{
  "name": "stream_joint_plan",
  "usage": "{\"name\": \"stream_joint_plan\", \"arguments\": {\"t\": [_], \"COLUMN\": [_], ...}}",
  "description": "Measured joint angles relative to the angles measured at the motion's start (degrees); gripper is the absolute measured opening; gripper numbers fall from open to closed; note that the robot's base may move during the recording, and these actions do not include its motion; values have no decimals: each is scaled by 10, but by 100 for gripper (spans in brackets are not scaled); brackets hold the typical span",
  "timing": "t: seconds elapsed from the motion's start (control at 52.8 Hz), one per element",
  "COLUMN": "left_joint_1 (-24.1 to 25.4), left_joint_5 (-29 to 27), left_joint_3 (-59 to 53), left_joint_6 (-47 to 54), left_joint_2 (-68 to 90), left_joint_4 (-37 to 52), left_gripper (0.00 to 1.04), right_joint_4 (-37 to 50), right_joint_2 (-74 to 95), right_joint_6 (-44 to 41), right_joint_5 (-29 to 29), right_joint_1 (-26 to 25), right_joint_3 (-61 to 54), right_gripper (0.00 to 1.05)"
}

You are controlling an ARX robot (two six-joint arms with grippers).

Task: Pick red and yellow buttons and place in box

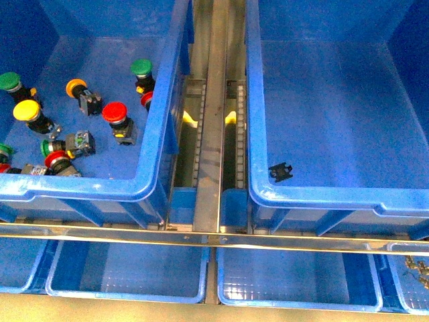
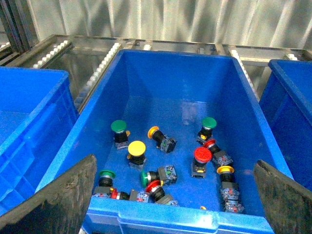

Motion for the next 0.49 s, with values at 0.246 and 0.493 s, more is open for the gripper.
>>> {"name": "stream_joint_plan", "arguments": {"t": [0.246, 0.493], "left_joint_1": [0, 0], "left_joint_5": [0, 0], "left_joint_3": [0, 0], "left_joint_6": [0, 0], "left_joint_2": [0, 0], "left_joint_4": [0, 0], "left_gripper": [97, 97], "right_joint_4": [0, 0], "right_joint_2": [0, 0], "right_joint_6": [0, 0], "right_joint_5": [0, 0], "right_joint_1": [0, 0], "right_joint_3": [0, 0], "right_gripper": [98, 98]}}
